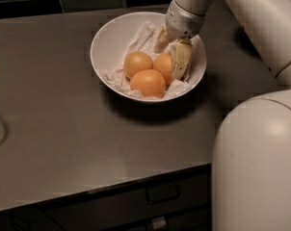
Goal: Pick orange from white bowl
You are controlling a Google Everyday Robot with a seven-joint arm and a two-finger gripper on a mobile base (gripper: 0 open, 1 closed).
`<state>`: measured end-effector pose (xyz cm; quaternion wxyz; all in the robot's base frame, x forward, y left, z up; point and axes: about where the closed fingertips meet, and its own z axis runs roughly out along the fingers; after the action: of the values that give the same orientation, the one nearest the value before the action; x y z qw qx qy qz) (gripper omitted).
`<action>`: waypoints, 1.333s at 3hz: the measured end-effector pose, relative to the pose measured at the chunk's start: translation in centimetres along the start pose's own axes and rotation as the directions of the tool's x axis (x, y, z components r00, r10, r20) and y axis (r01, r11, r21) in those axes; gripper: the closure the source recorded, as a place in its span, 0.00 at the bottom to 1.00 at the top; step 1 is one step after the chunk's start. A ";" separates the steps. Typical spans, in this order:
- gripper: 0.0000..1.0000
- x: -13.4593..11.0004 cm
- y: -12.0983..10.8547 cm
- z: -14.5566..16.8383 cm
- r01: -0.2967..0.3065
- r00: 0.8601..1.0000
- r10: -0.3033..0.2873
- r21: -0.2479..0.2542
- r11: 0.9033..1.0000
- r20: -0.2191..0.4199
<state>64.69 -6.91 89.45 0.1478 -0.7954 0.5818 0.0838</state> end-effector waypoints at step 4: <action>0.17 -0.8 -0.3 0.9 0.032 0.999 -0.031 -0.040 0.999 0.023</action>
Offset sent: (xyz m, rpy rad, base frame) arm -0.0312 -0.0159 0.0040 -0.0509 0.1259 0.0534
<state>64.72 -5.81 88.91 0.1396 -0.8063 0.5657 0.1021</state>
